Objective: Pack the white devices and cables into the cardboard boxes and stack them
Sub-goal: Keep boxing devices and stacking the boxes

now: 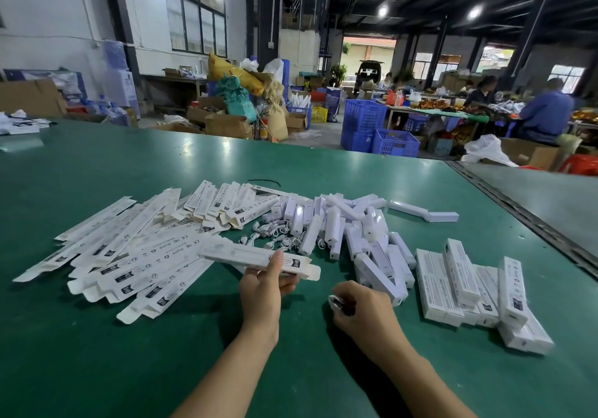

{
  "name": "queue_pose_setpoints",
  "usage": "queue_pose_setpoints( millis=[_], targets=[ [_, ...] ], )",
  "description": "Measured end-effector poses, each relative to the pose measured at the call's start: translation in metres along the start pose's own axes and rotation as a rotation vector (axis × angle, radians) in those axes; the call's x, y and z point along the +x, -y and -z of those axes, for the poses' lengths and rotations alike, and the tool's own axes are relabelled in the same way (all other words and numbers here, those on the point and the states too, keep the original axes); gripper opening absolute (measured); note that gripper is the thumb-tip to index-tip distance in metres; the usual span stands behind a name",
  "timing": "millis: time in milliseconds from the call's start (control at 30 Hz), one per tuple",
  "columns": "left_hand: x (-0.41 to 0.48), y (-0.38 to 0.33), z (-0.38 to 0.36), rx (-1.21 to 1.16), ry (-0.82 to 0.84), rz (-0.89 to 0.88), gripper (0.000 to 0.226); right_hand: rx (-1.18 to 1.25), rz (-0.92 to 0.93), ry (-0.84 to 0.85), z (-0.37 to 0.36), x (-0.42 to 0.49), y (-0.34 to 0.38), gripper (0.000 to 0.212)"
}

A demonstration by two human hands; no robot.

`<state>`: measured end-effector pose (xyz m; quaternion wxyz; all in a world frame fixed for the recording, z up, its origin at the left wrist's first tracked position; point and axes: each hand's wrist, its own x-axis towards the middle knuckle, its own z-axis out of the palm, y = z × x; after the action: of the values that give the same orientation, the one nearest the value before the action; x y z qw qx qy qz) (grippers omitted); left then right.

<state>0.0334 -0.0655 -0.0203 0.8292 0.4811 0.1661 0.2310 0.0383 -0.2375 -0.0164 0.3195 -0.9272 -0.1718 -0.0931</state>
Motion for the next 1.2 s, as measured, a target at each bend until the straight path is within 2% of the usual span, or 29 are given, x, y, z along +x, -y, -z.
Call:
queue_pose_setpoints(
  millis=[133,333,433,600,733,1000,1200],
  targets=[
    [0.000,0.000,0.000,-0.011,0.028,0.021,0.010,0.057,-0.018,-0.023,0.001,0.000,-0.001,0.018],
    [-0.001,-0.001,-0.001,-0.012,0.049,0.066,0.013,0.502,-0.110,-0.170,0.008,-0.005,0.006,0.026],
    [-0.002,0.000,-0.002,0.021,0.080,0.086,0.014,0.610,-0.141,-0.202,0.009,-0.006,0.011,0.028],
    [-0.006,0.003,-0.003,0.068,0.144,0.087,0.014,0.665,-0.175,-0.175,0.010,-0.006,0.011,0.028],
    [-0.006,0.005,-0.003,0.101,0.154,0.060,0.014,0.615,-0.161,-0.204,0.009,-0.008,0.010,0.029],
    [-0.009,0.006,-0.007,0.136,0.193,0.059,0.014,0.449,-0.004,-0.212,0.010,-0.011,0.015,0.026],
    [-0.014,0.005,-0.007,0.130,0.222,0.057,0.017,0.690,-0.132,-0.243,0.009,-0.010,0.018,0.020]
  ],
)
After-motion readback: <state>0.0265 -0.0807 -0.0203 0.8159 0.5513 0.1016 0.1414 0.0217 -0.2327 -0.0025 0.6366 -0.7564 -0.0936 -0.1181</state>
